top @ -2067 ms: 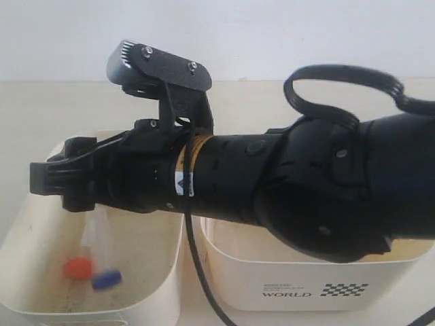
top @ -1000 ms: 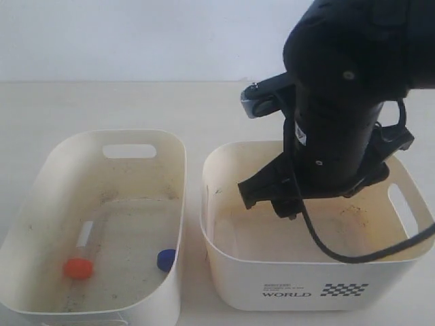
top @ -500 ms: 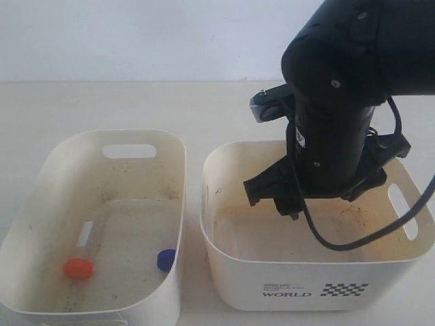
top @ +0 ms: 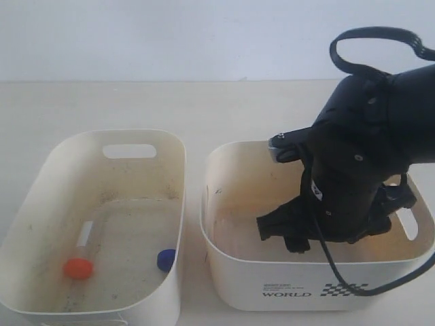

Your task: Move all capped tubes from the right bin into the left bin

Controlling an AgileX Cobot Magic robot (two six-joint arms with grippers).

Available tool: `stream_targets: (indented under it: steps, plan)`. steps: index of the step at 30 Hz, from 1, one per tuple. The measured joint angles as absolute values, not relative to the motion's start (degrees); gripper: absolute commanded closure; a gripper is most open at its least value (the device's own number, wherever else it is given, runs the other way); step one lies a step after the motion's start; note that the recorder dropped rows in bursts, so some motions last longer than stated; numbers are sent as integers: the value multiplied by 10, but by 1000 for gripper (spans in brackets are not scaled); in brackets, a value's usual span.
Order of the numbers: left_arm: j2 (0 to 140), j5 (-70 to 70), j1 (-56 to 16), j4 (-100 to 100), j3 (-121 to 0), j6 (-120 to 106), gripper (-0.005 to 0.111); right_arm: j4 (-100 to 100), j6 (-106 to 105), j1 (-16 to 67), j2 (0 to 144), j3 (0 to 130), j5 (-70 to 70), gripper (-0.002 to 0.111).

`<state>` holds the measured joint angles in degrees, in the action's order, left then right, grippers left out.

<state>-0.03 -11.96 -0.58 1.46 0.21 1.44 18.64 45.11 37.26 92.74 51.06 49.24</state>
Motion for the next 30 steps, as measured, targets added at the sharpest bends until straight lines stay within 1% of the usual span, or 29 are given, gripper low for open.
stream_targets:
  steps: [7,14,24,30]
  plan:
    - [0,-120,-6,15,2,14,102,185,455,336,927,498,472,41]
    - [0,-120,-6,15,2,14,102,176,455,334,927,497,441,41]
    - [0,-120,-6,15,2,14,102,173,456,334,927,497,439,41]
    - [0,-120,-6,15,2,14,102,173,460,334,927,477,409,41]
